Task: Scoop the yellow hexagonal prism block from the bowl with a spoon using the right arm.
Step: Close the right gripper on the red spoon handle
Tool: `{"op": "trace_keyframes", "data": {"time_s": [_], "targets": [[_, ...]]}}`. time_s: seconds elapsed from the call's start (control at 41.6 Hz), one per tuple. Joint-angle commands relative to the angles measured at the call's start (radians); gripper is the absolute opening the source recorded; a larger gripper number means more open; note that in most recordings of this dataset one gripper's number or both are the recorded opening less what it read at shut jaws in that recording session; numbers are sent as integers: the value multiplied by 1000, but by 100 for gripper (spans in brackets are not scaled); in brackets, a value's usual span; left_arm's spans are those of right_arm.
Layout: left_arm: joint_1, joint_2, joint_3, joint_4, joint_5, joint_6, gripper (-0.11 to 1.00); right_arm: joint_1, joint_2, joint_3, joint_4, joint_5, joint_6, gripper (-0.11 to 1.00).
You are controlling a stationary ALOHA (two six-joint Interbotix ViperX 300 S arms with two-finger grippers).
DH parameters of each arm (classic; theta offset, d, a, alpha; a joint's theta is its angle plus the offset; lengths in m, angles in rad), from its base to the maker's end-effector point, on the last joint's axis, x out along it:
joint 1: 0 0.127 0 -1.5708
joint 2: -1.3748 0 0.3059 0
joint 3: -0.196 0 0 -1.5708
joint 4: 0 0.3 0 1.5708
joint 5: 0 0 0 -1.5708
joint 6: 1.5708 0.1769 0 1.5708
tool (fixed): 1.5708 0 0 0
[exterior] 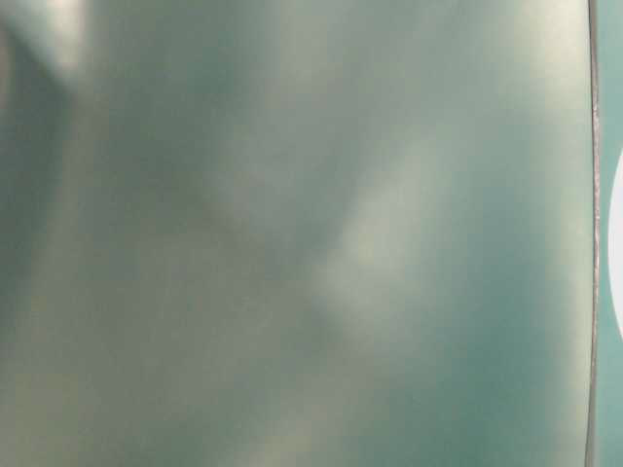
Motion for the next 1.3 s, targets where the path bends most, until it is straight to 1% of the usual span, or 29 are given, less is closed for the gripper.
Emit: {"op": "trace_keyframes", "data": {"time_s": [0.0,0.336,0.553,0.625,0.793,0.865,1.057,1.274], "targets": [[2,9,-23,2,-5,0,0,5,-9,-5,0,-3,0,25],[3,9,-21,2,-6,2,0,5,-11,-6,2,-5,0,25],[2,9,-23,2,-6,2,0,-3,-11,-11,32,-9,2,24],[2,9,-21,3,-6,2,0,-5,-11,-11,41,-9,2,27],[2,11,-21,2,-6,2,0,-5,-11,-12,44,-3,3,43],[3,11,-21,3,-6,2,0,-5,-11,-12,44,0,3,47],[2,9,-21,2,-5,2,0,-5,-11,-12,44,9,3,47],[2,11,-20,2,-5,3,0,-5,-11,-12,32,28,-12,47]]}}
